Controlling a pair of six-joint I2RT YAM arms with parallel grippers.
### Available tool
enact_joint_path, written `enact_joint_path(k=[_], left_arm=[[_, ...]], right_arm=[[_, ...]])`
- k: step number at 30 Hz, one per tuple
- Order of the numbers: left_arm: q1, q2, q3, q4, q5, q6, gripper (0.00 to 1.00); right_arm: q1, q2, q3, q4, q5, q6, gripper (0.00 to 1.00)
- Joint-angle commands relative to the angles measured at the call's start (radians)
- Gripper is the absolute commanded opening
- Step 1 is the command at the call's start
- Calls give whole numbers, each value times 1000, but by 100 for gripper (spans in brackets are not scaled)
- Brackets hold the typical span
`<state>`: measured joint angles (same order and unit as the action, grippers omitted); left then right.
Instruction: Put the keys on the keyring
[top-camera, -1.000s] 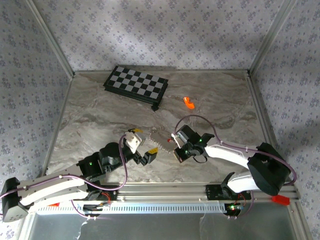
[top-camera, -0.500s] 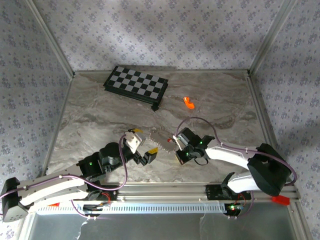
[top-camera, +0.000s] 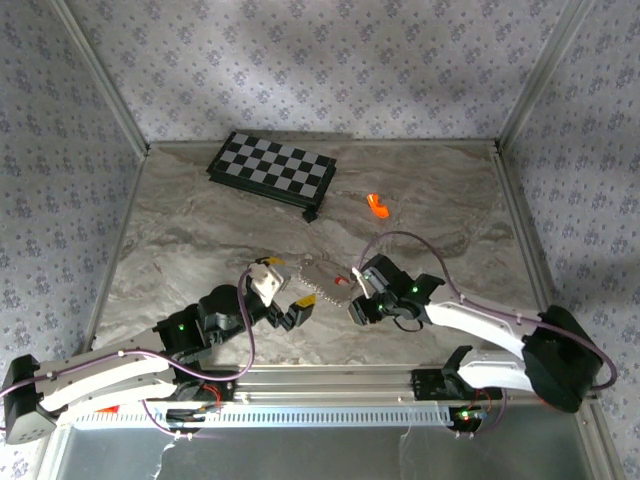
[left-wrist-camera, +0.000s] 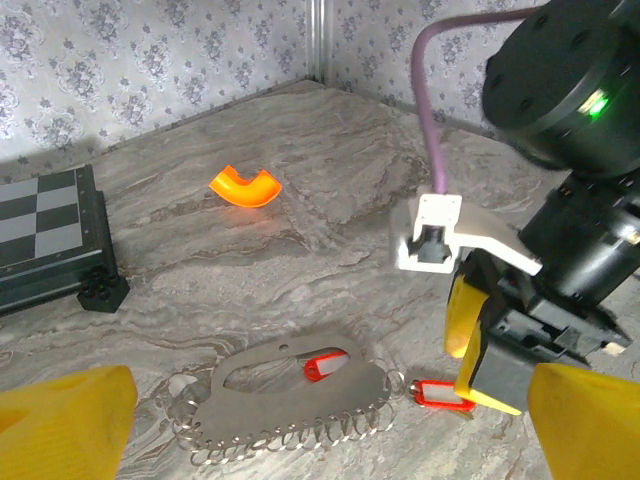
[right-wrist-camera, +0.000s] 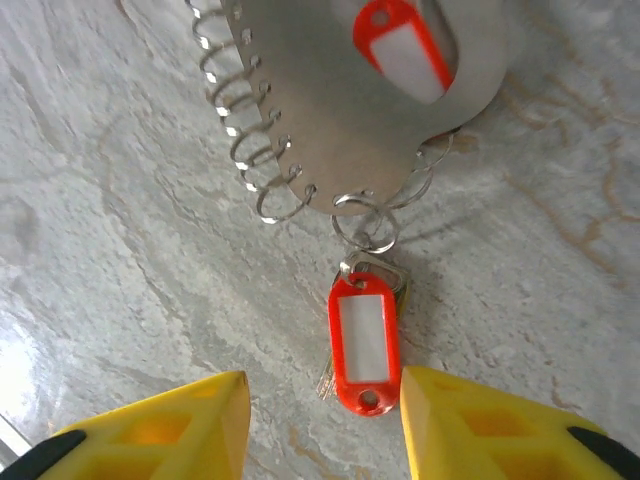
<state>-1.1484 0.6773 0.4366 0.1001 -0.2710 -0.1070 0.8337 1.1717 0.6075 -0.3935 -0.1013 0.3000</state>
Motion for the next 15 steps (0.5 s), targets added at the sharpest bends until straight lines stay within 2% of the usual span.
enact_joint_path(k=[1,4,7,11,15], left_arm=[[-5,-2,20,-4,-70,-24,100],[-2,-11,6,14,-120,-32,99],[1,-14,0,5,-245,-63,100],[44,-1,22,-84,-336,-60,100],[125,26,42,-175,-402,-68,100]], right_arm=[[-1,-81,15,-53,55,-2,51],[-2,-177,12,-52,114,-18,59],[-6,-285,-10,-48,193,-19,73],[-37,-424,-45,-3,296,-68,100],[-111,-494,-82,83,376,-105,100]])
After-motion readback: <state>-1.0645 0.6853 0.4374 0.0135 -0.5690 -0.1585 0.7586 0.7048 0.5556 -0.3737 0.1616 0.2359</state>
